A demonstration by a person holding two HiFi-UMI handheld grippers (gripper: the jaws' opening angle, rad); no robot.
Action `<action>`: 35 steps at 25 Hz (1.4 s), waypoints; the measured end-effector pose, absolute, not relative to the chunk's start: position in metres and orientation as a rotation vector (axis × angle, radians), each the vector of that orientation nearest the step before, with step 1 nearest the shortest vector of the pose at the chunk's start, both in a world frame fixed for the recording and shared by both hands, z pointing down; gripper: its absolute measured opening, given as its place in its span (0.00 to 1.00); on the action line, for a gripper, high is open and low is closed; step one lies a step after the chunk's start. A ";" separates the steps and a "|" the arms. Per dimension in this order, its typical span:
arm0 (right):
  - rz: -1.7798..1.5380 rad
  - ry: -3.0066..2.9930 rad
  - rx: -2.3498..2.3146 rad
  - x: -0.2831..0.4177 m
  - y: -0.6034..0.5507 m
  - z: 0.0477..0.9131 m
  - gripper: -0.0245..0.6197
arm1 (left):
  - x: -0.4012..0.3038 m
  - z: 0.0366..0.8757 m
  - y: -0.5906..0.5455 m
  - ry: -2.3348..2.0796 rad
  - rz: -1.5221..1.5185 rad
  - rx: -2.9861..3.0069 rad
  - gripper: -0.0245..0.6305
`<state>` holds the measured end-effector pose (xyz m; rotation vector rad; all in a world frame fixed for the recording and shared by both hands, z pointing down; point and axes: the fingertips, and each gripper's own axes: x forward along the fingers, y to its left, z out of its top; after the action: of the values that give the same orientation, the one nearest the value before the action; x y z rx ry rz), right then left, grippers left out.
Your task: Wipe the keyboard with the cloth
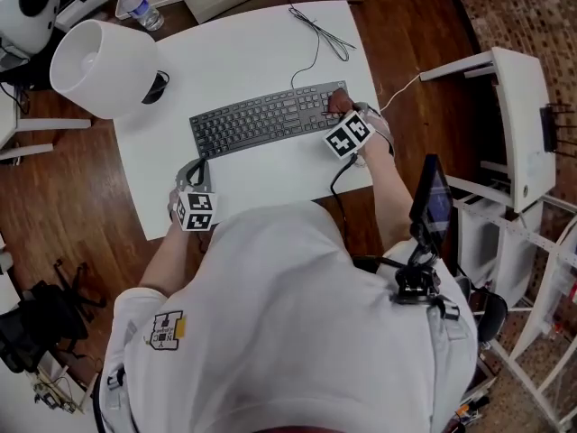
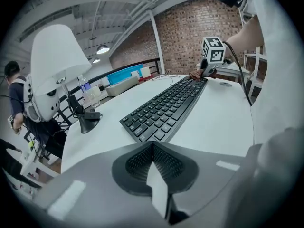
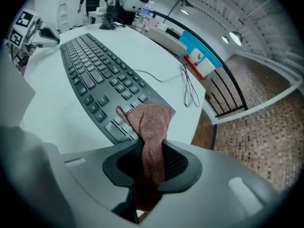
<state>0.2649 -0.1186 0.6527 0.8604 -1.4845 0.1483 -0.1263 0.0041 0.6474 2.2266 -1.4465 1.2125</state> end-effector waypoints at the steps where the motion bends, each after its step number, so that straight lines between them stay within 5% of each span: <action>1: 0.163 -1.465 0.879 0.278 -0.120 0.653 0.18 | -0.126 0.647 0.004 -1.452 1.214 2.222 0.04; 7: 0.111 -1.513 0.858 0.246 -0.113 0.638 0.18 | -0.130 0.646 0.011 -1.477 1.198 2.205 0.04; 16: -0.269 -1.875 0.327 -0.061 -0.039 0.627 0.18 | -0.176 0.631 0.049 -1.554 1.155 2.147 0.04; 21: -0.376 -1.880 0.152 -0.147 -0.010 0.650 0.18 | -0.205 0.628 0.072 -1.587 1.164 2.091 0.04; 26: -0.314 -1.854 0.212 -0.114 -0.020 0.650 0.18 | -0.207 0.633 0.068 -1.567 1.169 2.099 0.04; 35: -0.060 -1.687 0.533 0.096 -0.070 0.655 0.18 | -0.133 0.640 0.017 -1.419 1.207 2.264 0.04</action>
<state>0.0958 -0.0700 0.6550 0.5331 -1.6873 -0.0604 -0.1333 0.0174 0.6401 2.2643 -1.4193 1.2069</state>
